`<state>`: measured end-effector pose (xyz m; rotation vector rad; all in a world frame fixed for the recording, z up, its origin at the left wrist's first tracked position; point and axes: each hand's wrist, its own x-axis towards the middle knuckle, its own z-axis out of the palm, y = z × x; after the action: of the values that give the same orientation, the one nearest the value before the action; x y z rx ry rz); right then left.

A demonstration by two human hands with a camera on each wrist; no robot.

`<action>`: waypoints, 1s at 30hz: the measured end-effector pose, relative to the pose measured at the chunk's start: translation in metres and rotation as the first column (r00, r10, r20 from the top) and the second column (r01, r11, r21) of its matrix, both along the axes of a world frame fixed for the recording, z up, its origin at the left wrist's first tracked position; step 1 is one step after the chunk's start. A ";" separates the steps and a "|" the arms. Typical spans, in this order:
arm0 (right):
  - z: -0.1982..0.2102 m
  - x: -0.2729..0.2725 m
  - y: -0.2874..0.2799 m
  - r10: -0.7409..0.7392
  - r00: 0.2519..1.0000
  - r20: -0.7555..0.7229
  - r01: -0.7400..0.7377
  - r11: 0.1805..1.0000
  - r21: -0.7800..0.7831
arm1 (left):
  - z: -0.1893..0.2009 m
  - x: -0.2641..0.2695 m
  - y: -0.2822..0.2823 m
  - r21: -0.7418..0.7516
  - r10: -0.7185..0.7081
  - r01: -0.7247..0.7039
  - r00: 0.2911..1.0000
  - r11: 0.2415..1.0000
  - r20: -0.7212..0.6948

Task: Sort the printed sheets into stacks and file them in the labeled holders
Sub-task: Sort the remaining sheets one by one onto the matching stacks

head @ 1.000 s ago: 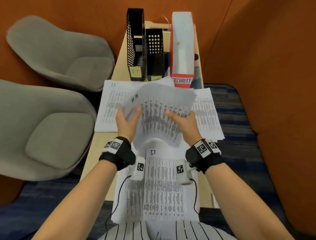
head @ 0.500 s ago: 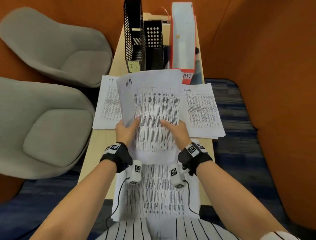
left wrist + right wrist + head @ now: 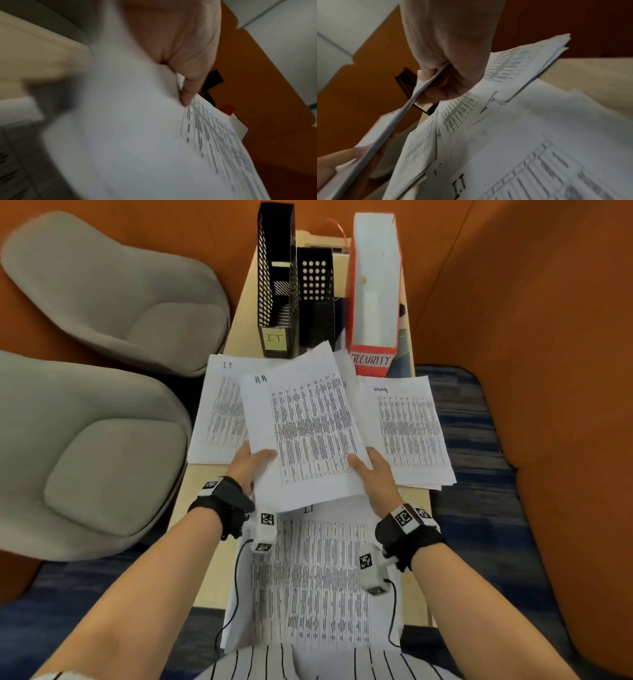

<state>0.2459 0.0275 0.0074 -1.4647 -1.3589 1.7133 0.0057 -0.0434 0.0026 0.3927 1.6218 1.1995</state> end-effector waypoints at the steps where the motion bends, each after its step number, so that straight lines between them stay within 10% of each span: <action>1: -0.001 -0.002 0.001 0.045 0.999 0.027 -0.044 0.999 -0.002 | -0.007 0.003 0.000 -0.004 0.008 -0.009 0.999 1.000 -0.033; 6: -0.014 -0.007 0.015 0.200 0.973 0.113 -0.186 0.975 -0.124 | -0.009 0.011 0.008 0.087 0.277 -0.265 0.946 0.960 -0.172; 14: -0.040 -0.007 0.052 -0.227 0.952 0.205 0.246 0.967 -0.073 | -0.006 0.002 0.015 -0.227 -0.011 -0.013 0.994 0.974 -0.105; 20: -0.032 -0.013 0.072 0.084 0.818 0.569 -0.035 0.995 -0.097 | -0.054 0.024 -0.024 -0.577 -0.513 0.382 0.855 0.722 -0.076; 24: -0.027 -0.015 0.066 0.199 0.824 0.531 -0.189 0.979 -0.072 | -0.063 0.035 -0.037 -0.541 -0.437 0.133 0.758 0.830 -0.484; 30: -0.053 -0.018 0.035 0.073 0.780 0.622 -0.151 0.986 0.074 | -0.079 0.023 -0.069 -0.726 -0.401 0.006 0.837 0.687 -0.372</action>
<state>0.2282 0.0624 -0.0458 -2.0106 -1.8744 1.2107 0.0282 -0.1127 -0.0761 0.3979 2.2779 0.2078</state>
